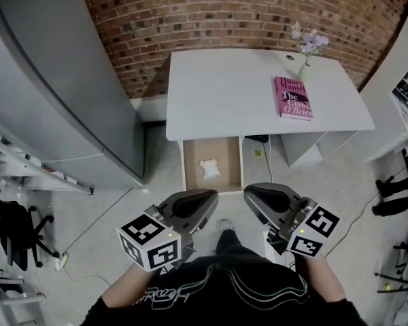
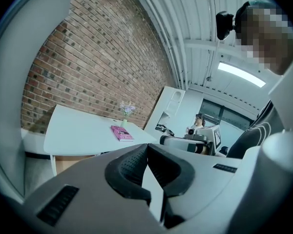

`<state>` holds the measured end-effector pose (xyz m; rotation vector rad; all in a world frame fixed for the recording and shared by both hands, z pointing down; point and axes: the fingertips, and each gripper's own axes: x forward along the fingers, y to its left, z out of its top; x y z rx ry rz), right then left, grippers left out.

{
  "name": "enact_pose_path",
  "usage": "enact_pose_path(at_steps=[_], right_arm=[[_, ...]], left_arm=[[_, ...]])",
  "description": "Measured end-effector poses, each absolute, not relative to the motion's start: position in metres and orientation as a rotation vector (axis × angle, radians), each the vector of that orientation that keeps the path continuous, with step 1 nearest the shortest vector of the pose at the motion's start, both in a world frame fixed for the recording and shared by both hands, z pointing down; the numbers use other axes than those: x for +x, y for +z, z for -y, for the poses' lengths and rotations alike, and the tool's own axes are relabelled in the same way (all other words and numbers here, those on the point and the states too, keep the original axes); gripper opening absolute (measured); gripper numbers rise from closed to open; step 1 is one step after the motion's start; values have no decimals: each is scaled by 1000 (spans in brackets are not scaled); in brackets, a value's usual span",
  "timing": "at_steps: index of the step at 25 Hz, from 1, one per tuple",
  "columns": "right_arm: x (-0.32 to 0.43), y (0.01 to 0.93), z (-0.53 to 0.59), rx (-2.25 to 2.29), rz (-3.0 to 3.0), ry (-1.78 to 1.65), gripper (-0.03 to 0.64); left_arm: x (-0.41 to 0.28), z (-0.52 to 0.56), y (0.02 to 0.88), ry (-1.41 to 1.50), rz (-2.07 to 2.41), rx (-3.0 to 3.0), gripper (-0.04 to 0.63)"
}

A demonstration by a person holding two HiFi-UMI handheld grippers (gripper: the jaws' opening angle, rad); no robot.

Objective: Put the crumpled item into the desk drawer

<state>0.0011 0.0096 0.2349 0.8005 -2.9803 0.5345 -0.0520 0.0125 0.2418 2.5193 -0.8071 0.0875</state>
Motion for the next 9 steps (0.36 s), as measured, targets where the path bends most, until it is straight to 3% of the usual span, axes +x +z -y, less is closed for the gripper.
enact_pose_path(at_steps=[9], right_arm=[[3, 239, -12, 804, 2969, 554, 46]], left_arm=[[-49, -14, 246, 104, 803, 2516, 21]])
